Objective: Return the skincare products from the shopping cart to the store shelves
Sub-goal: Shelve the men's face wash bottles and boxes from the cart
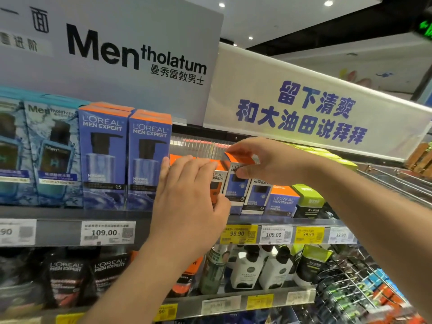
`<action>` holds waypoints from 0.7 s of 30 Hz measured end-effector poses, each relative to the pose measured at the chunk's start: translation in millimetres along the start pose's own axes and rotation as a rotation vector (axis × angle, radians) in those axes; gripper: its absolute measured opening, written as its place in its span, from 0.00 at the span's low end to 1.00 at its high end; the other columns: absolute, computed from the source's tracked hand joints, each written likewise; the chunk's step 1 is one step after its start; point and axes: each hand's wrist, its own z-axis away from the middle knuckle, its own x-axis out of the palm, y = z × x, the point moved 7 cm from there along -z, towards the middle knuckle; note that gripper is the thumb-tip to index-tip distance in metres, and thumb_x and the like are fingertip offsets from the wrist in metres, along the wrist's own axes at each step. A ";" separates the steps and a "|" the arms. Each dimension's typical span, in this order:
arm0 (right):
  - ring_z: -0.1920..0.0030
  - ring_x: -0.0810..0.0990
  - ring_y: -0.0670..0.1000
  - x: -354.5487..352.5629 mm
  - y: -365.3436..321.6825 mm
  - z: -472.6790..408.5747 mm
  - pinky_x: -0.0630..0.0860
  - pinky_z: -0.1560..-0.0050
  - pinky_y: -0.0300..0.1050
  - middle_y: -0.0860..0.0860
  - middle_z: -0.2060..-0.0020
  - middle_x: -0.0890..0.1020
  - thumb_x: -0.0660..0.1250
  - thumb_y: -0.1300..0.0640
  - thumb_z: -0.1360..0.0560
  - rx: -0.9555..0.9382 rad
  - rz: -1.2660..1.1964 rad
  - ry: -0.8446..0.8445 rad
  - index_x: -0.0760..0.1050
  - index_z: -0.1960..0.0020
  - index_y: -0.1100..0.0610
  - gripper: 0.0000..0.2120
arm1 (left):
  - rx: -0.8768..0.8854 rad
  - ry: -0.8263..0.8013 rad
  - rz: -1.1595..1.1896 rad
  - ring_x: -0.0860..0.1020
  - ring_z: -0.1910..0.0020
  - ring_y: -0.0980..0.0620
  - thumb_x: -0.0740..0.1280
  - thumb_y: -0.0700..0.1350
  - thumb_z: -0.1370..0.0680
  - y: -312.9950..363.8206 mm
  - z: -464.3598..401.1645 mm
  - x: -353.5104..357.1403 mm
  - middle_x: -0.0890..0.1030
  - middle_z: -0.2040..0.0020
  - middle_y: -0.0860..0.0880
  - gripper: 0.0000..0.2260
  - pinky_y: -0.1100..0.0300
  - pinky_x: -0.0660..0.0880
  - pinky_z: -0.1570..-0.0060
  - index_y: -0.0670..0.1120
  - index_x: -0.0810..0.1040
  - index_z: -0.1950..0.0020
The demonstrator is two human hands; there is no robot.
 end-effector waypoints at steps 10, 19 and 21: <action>0.39 0.72 0.48 2.8 1.2 0.9 0.66 0.42 0.42 0.46 0.34 0.75 0.71 0.52 0.20 0.022 0.001 0.024 0.67 0.24 0.46 0.27 | 0.004 0.000 0.010 0.59 0.23 0.53 0.58 0.59 0.24 1.1 -0.5 -1.3 0.70 0.27 0.56 0.28 0.50 0.40 0.19 0.53 0.68 0.24; 0.39 0.73 0.48 6.0 6.1 -1.8 0.67 0.45 0.41 0.44 0.36 0.76 0.71 0.51 0.20 0.014 -0.028 0.050 0.68 0.24 0.45 0.27 | 0.014 -0.011 0.004 0.57 0.22 0.54 0.61 0.58 0.22 0.4 -0.1 -1.3 0.68 0.25 0.57 0.27 0.50 0.37 0.20 0.54 0.66 0.23; 0.39 0.75 0.48 5.6 7.2 -1.8 0.68 0.44 0.42 0.44 0.37 0.76 0.71 0.50 0.20 0.013 -0.045 0.043 0.69 0.24 0.46 0.26 | 0.019 -0.007 0.004 0.57 0.22 0.54 0.60 0.58 0.23 0.9 -0.1 -1.6 0.68 0.26 0.57 0.28 0.51 0.36 0.20 0.54 0.66 0.23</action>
